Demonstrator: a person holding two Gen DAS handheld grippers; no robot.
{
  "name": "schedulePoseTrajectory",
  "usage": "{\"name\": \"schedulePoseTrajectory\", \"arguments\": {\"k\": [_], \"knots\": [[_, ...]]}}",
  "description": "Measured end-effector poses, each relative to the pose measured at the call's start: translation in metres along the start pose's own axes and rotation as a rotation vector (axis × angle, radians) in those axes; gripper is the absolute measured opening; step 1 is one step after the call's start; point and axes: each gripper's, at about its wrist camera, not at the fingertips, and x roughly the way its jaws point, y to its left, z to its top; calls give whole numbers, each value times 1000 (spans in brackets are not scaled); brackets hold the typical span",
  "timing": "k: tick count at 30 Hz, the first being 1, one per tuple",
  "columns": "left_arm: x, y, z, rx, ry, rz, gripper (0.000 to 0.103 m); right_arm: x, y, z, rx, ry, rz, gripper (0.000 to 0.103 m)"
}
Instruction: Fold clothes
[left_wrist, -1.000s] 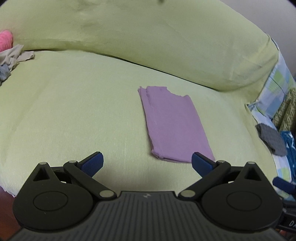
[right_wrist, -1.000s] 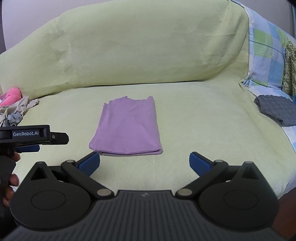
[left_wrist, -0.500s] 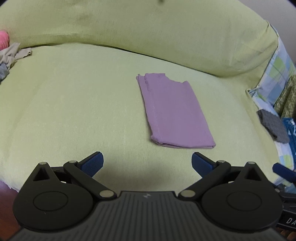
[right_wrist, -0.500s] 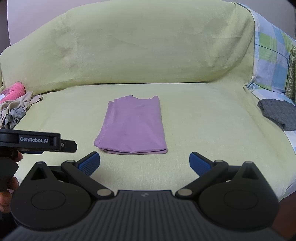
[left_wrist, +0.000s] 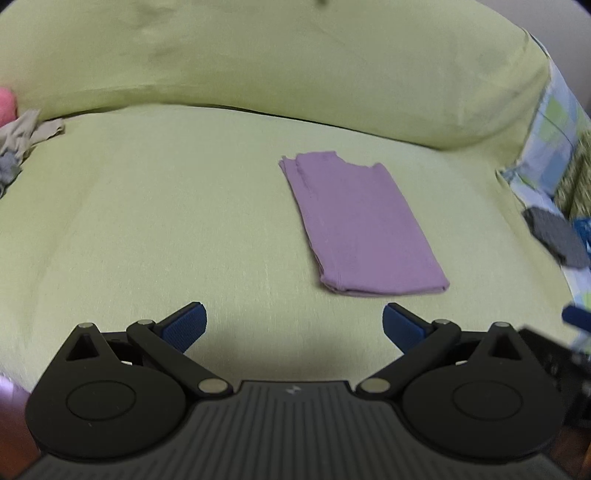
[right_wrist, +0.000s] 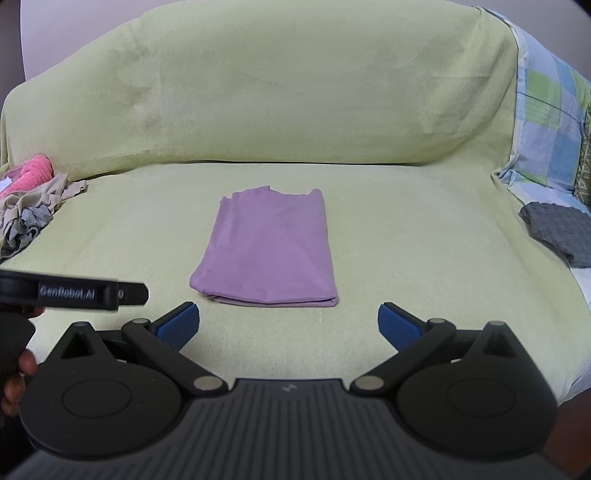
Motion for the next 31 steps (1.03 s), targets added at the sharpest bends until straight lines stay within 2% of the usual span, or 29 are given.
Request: {"name": "schedulePoseTrajectory", "arguments": {"k": [10, 18, 31], "knots": [[-3, -14, -7, 34, 12, 23, 103, 4, 3, -1, -6, 28, 1, 102], [-5, -13, -8, 38, 12, 53, 103, 5, 3, -3, -6, 39, 3, 102], [-5, -13, -10, 38, -1, 58, 103, 6, 6, -5, -12, 42, 1, 102]]}}
